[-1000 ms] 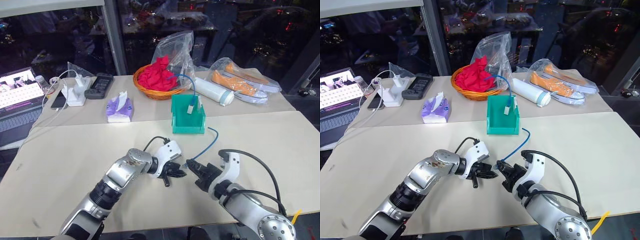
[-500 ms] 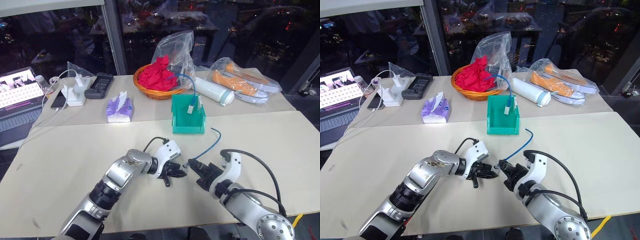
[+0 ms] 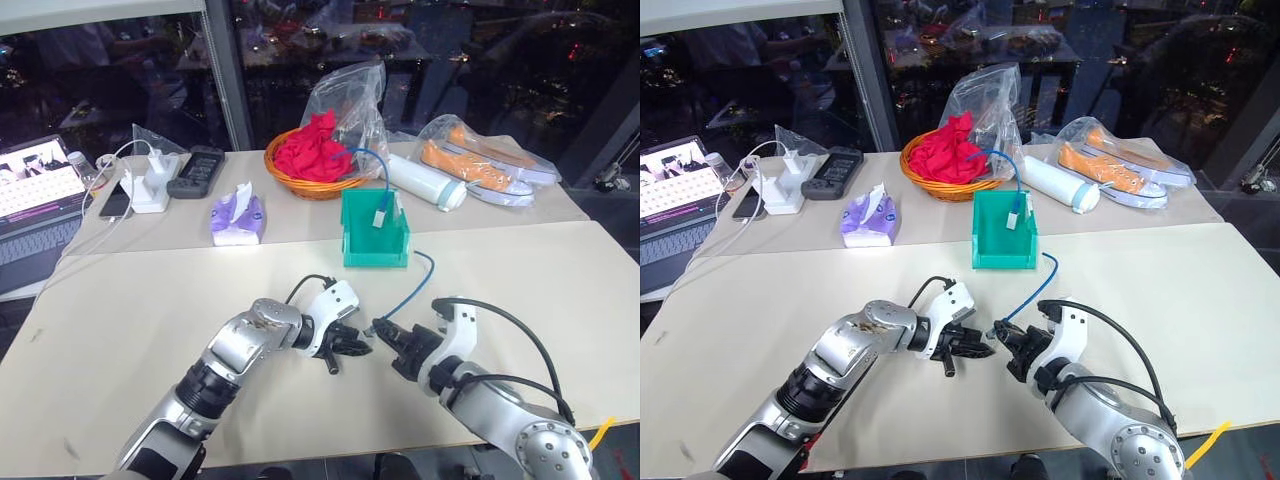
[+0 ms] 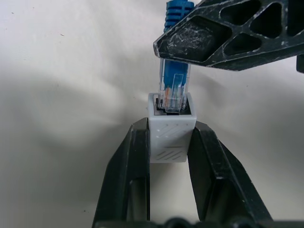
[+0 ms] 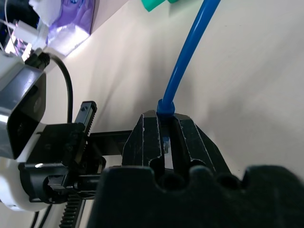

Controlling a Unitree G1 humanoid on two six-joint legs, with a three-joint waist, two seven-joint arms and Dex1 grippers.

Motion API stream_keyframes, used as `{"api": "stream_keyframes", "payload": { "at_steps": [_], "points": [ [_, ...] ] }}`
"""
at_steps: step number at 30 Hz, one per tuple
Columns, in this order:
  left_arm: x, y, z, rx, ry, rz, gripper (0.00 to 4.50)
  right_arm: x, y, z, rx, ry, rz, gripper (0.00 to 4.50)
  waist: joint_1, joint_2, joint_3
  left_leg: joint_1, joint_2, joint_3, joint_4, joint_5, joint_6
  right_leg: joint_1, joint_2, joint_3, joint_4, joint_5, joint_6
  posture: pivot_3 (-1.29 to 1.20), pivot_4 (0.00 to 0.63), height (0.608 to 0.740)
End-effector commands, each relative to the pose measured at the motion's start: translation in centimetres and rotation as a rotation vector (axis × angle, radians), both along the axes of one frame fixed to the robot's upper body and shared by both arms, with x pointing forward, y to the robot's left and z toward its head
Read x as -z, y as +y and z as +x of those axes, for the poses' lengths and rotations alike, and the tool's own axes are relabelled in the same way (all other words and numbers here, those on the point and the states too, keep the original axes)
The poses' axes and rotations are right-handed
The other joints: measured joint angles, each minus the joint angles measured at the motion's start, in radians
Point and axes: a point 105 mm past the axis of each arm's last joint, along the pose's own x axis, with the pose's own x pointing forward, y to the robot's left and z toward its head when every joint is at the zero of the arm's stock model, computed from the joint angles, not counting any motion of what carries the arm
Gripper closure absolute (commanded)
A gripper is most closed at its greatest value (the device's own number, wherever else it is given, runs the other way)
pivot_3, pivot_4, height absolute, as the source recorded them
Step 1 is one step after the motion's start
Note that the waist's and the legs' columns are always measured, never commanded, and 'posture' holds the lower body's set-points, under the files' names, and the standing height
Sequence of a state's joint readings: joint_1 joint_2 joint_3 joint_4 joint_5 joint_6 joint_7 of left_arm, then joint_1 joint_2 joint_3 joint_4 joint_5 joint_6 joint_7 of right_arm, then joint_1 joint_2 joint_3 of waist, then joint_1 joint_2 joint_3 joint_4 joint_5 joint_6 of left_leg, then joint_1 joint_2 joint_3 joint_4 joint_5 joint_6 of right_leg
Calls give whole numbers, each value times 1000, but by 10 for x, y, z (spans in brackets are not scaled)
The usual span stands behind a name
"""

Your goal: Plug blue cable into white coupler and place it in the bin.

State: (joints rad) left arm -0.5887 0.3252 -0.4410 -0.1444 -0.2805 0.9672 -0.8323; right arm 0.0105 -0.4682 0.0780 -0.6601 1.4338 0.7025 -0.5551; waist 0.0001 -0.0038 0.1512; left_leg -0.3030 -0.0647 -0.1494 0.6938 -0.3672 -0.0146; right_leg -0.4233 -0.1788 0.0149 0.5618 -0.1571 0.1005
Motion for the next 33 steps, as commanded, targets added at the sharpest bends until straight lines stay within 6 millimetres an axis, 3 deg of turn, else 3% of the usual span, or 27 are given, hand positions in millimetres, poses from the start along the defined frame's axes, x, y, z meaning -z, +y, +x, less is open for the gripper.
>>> {"api": "stream_keyframes", "payload": {
  "at_steps": [1, 14, 25, 33],
  "points": [
    [-10, -4, 0, -24, -10, 9, 3859, 16, 4, -11, -50, 67, -85, 4500, -1, 0, 0, 0, 0, 0, 0, 0, 0, 0, 0, 0, 0, 0, 0, 0, 150, 740],
    [-14, -11, -13, -43, 50, 36, 3859, 28, 24, -32, -158, 137, -78, 4500, -1, 0, 0, 0, 0, 0, 0, 0, 0, 0, 0, 0, 0, 0, 0, 0, 150, 740],
    [-12, -4, -22, -57, 80, 48, 3859, 56, 32, -47, -234, 244, -106, 4500, -8, -2, -5, 1, 0, 0, 0, 0, 0, 1, 0, 0, 0, 0, 0, 0, 150, 740],
    [-10, -3, -25, -64, 91, 49, 3859, 70, 31, -47, -400, 206, -327, 4500, -14, -10, -15, 4, 0, 1, 0, 0, 0, 3, 1, 1, 0, 0, -1, 0, 150, 740]
  ]
}}
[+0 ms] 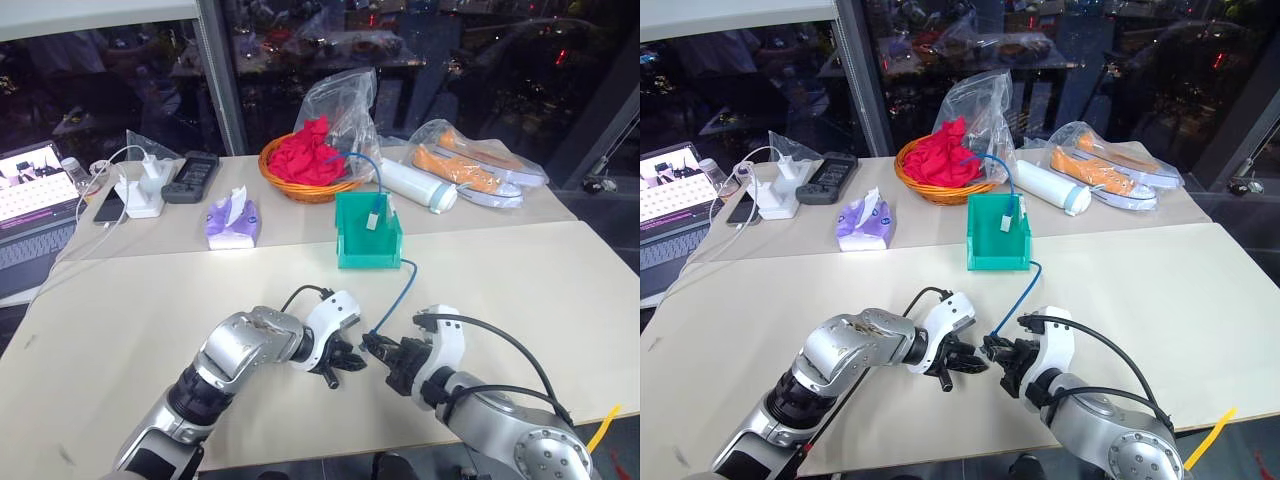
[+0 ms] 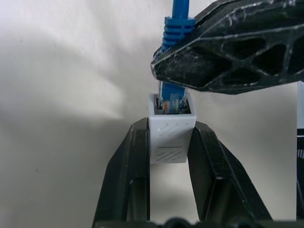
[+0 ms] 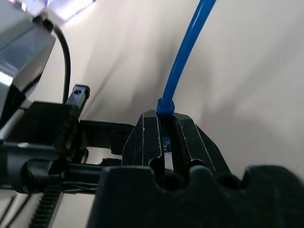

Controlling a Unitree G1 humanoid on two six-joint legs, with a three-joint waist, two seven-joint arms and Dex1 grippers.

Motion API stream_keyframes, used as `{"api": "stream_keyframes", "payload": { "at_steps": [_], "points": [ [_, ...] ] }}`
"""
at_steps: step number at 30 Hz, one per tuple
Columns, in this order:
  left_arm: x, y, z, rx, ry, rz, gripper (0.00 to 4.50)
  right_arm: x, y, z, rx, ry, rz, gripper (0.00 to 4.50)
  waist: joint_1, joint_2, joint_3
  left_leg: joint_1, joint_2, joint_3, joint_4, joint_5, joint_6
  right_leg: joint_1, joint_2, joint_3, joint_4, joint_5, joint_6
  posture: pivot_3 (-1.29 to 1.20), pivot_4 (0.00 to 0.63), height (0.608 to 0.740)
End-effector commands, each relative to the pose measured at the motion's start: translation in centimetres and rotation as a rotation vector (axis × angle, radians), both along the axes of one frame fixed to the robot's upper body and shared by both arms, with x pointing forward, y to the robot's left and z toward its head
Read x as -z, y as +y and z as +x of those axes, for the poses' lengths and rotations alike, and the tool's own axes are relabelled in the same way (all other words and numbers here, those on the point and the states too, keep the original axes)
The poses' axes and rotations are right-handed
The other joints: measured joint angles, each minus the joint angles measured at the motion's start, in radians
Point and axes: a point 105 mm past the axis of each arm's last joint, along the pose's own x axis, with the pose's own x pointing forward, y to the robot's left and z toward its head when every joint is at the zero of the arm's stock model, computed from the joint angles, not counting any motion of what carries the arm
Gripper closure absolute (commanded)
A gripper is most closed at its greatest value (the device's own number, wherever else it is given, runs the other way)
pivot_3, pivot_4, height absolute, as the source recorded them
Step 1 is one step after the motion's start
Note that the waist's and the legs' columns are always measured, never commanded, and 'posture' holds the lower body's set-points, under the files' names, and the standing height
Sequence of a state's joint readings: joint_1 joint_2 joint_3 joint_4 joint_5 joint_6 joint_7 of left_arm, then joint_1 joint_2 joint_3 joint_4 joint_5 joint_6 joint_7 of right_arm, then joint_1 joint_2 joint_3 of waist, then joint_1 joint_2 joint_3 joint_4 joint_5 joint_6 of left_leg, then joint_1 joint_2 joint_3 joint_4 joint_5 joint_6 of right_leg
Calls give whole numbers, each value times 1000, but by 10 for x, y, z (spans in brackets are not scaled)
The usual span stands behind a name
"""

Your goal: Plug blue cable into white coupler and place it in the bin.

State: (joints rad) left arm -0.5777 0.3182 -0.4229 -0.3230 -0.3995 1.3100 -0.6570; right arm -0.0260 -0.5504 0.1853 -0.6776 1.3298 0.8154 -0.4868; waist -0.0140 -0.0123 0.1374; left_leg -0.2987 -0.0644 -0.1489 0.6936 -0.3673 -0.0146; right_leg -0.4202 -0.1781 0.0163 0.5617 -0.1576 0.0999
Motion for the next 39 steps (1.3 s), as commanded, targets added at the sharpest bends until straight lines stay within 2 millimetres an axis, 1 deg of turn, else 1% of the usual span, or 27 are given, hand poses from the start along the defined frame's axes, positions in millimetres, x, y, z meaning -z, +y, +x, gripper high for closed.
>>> {"api": "stream_keyframes", "payload": {
  "at_steps": [1, 3, 6, 7, 9, 10, 12, 14, 15, 18, 19, 20, 22, 23, 25, 27, 29, 32, 33, 36, 38, 39],
  "points": [
    [-11, -7, -3, 24, -33, -48, 3859, 56, 15, -33, -204, 218, -159, 4500, 1, -3, -2, 0, 0, 0, 0, 0, 0, 0, 0, 0, 0, -1, -1, 0, 150, 740],
    [-11, -8, -3, 20, -34, -51, 3859, 57, 17, -34, -201, 236, -127, 4500, 1, -5, -4, 0, 1, 0, 0, 0, 0, 1, 1, 0, 0, -1, -2, 0, 150, 740],
    [-11, -6, 2, 1, -65, -40, 3859, 56, 14, -33, -160, 238, -96, 4500, 0, -6, -6, 1, 1, 0, -1, 0, 0, 2, 1, 0, 1, -1, -2, 0, 150, 740],
    [-12, -4, 5, -11, -86, -37, 3859, 51, 11, -28, -115, 215, -72, 4500, 0, -6, -6, 1, 1, 0, -1, 0, 0, 2, 1, 0, 1, -1, -2, 0, 150, 740],
    [-15, -4, 14, -34, -123, -67, 3859, 32, -1, -13, 0, 131, -19, 4500, 2, -6, -6, 3, 1, 0, -1, 0, 0, 2, 1, 0, 2, -1, -2, 0, 150, 740],
    [-17, -5, 16, -34, -134, -85, 3859, 21, -8, -6, 54, 85, 7, 4500, 3, -6, -6, 6, 1, 0, -1, 0, -1, 1, 1, 0, 2, -1, -2, 0, 150, 740],
    [-21, -8, 14, -17, -119, -142, 3859, -1, -18, 2, 128, -3, 57, 4500, 11, -6, -6, 5, 1, 0, 0, 0, -1, 1, 1, 1, 2, -1, -2, 0, 150, 740],
    [-22, -8, 14, -6, -110, -176, 2832, -23, -27, 7, 180, -80, 104, 4500, 18, -6, -5, 1, 0, 0, 1, 1, -2, -2, 1, 1, 1, -1, -2, 0, 150, 740],
    [-20, -6, 14, 1, -106, -189, 2620, -39, -32, 10, 206, -135, 130, 4500, 20, -6, -5, -1, 0, -1, 1, 1, -2, -4, 1, 1, 1, -1, -2, 0, 150, 740],
    [-23, -2, 15, 17, -107, -248, 1560, -76, -43, 17, 200, -259, 141, 4500, 17, -2, -2, -2, 0, 0, 1, 2, -3, -5, 0, 1, 1, 0, -2, 0, 150, 740],
    [-24, 0, 16, 20, -110, -269, 1130, -83, -46, 20, 190, -285, 122, 4500, 15, -2, -2, -2, 0, 1, 1, 1, -3, -5, 0, 1, 0, 0, -2, 0, 150, 740],
    [-28, 2, 18, 21, -140, -291, 900, -92, -50, 26, 178, -317, 96, 4500, 14, -2, -2, -2, 0, 1, 1, 1, -3, -5, 1, 1, 0, 0, -2, 0, 150, 740],
    [-33, 7, 22, 14, -183, -330, 225, -108, -57, 39, 160, -368, 52, 4500, 13, -1, -1, -3, 0, 0, 0, 1, -2, -5, 1, 1, 0, 0, -2, 0, 150, 740],
    [-35, 10, 23, 13, -190, -342, 51, -116, -60, 46, 151, -391, 32, 4500, 13, -1, -1, -3, 0, 0, 0, 1, -2, -5, 1, 1, 0, 0, -2, 0, 150, 740],
    [-35, 24, 30, -37, -228, -352, 51, -135, -64, 74, 110, -449, -35, 4500, 9, -1, 1, -3, 0, 0, 1, 1, -2, -4, 1, 0, -1, 0, -2, 0, 150, 740],
    [-36, 34, 40, -109, -270, -365, 51, -146, -67, 102, 93, -472, -80, 4500, 4, -1, 2, -4, 0, 2, 1, 1, -2, -4, 0, 1, -1, 0, -2, 0, 150, 740],
    [-38, 39, 45, -154, -300, -375, 51, -150, -66, 125, 73, -485, -121, 4500, 0, -1, 2, -3, 1, 2, 1, 1, -2, -4, 0, 1, -1, 0, -2, 0, 150, 740],
    [-45, 43, 49, -222, -345, -414, 51, -153, -59, 166, 25, -520, -177, 4500, -3, -1, 2, -4, 1, 2, 1, 1, -2, -4, 0, 0, 0, 1, -1, 0, 150, 740],
    [-46, 44, 50, -244, -359, -415, 51, -153, -57, 177, 14, -523, -186, 4500, -7, -1, 2, -5, 1, 2, 1, 1, -2, -5, 0, 0, -1, 2, 0, 0, 150, 740],
    [-48, 47, 51, -297, -385, -422, 51, -151, -54, 202, 8, -532, -205, 4500, -7, -1, 2, -8, 1, 3, 1, 1, -2, -9, -1, -1, -2, 2, 0, 0, 150, 740],
    [-50, 48, 51, -326, -402, -431, 51, -148, -53, 212, -2, -533, -228, 4500, -9, -1, 2, -13, 0, 3, 2, 1, -2, -16, -2, -2, 0, 2, 0, 0, 150, 740],
    [-51, 49, 51, -341, -407, -434, 7, -147, -52, 214, -8, -532, -233, 4035, -9, -1, 2, -16, -1, 3, 3, 1, -2, -20, -4, -4, 0, 2, 0, 0, 150, 740]
  ]
}}
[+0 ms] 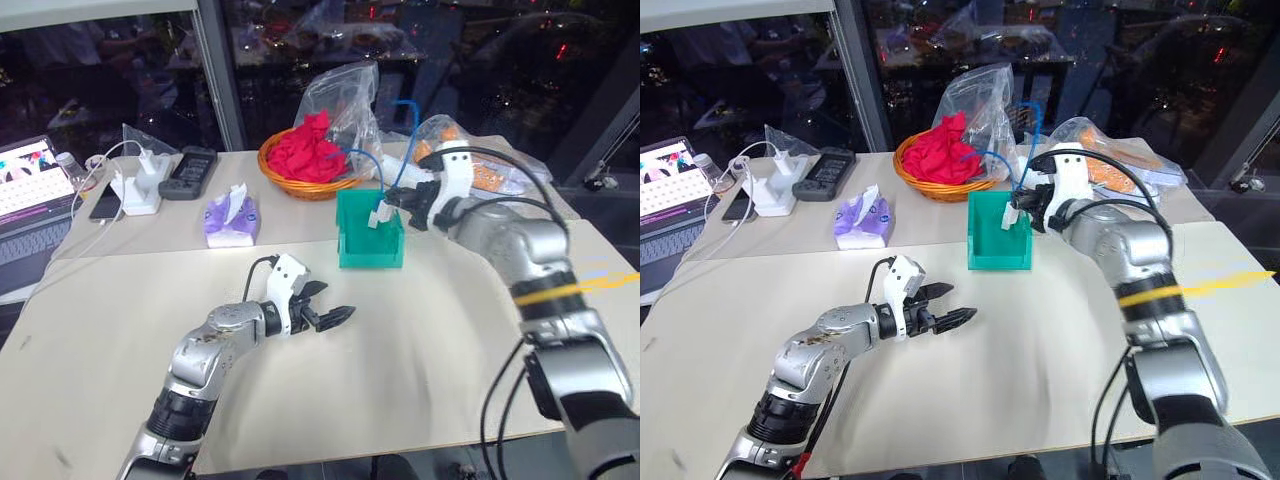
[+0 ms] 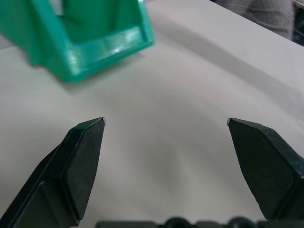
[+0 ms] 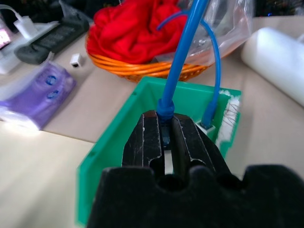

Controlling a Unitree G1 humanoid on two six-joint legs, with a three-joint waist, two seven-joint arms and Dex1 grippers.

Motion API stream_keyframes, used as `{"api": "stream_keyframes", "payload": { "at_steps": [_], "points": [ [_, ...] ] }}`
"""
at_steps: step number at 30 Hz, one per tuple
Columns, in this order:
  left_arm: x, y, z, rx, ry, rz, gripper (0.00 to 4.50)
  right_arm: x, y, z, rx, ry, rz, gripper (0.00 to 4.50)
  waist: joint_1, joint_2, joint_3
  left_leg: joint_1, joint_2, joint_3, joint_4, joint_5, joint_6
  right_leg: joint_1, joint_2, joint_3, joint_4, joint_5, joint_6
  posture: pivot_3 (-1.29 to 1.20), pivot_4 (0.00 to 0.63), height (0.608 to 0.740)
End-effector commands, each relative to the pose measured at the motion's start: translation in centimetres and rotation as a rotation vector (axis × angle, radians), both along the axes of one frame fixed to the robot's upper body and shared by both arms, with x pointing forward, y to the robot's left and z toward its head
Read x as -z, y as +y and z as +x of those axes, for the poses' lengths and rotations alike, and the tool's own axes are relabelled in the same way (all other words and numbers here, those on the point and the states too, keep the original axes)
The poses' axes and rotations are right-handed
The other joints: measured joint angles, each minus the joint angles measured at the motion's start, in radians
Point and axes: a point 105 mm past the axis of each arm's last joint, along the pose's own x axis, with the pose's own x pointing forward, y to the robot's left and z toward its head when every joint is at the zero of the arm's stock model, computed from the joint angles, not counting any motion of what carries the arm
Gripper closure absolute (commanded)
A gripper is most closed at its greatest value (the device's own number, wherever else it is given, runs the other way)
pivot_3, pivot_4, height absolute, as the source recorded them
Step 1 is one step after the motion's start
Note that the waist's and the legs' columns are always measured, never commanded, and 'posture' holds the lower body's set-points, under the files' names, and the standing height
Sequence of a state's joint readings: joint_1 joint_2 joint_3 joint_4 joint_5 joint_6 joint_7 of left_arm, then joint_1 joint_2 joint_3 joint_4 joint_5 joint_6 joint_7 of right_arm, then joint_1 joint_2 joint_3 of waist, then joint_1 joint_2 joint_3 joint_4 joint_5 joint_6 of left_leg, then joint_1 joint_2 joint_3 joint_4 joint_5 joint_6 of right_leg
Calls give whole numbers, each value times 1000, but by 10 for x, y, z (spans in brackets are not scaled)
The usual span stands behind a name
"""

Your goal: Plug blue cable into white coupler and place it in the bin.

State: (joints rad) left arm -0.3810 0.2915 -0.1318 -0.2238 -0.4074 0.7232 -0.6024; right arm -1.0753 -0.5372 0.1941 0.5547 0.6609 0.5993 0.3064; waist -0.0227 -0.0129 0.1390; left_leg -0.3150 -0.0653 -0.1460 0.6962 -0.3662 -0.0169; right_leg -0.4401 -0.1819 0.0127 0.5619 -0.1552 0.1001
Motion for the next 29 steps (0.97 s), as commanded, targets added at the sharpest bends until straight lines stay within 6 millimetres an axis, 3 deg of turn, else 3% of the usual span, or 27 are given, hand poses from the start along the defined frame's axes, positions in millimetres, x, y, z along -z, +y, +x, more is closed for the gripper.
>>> {"api": "stream_keyframes", "payload": {
  "at_steps": [1, 5, 8, 11, 12, 15, 18, 20, 24, 29],
  "points": [
    [-17, 4, 0, -62, -79, -35, 0, -12, -4, 11, -14, -67, -33, 3564, -1, 0, 0, -3, -1, 0, 1, 0, 0, -3, -1, -1, 0, 0, 0, 0, 150, 740],
    [-20, 16, 3, -137, -99, -41, 0, -18, 0, 10, -46, -68, -7, 2489, -17, 0, 0, -4, -1, 1, 1, 0, -1, -5, -2, -4, 0, 0, 0, 0, 150, 740],
    [-19, 25, 8, -171, -115, -19, 0, -31, -3, 2, -54, -88, 30, 1340, -21, 1, 0, -5, -1, 1, 1, 0, -1, -6, -2, -4, 0, 0, 0, 0, 150, 740],
    [-23, 30, 15, -181, -151, -3, 0, -50, -6, -17, -70, -124, 69, 171, -20, 1, 0, -5, -1, 1, 2, 0, -1, -6, -2, -4, 1, 1, -1, 0, 150, 740],
    [-26, 32, 17, -182, -190, 11, 0, -58, -9, -30, -85, -148, 85, 20, -20, 1, 0, -5, -1, 1, 2, 0, -1, -6, -2, -4, 2, 1, -1, 0, 150, 740],
    [-37, 35, 18, -177, -278, -1, 0, -59, -12, -67, -152, -181, 64, 20, -15, 1, 0, -6, -1, 1, 5, 0, -1, -6, -2, -4, 3, 2, -1, 0, 150, 740],
    [-39, 49, 21, -186, -301, -6, 0, -35, -15, -124, -288, -199, -43, 20, 9, 1, 0, -6, -1, 1, 6, 0, -1, -5, -2, -4, 2, 3, 0, 0, 150, 740],
    [-29, 57, 22, -167, -294, 58, 0, -11, -24, -145, -295, -182, -158, 20, 10, 1, 0, -6, -1, 1, 6, -1, -1, -3, -2, -5, 1, 3, 0, 0, 150, 740],
    [-18, 66, 26, -175, -260, 100, 0, 32, -48, -162, -218, -100, -225, 20, 5, 1, 0, -3, -2, 7, 7, -1, 1, -1, -2, -1, 1, 5, 1, 0, 150, 740],
    [-14, 71, 32, -165, -224, 61, 0, 73, -73, -163, -84, -55, -246, 20, 10, 0, 1, 1, -1, 12, 9, -1, 1, 4, 0, 2, -1, 14, 0, 0, 150, 740]
  ]
}}
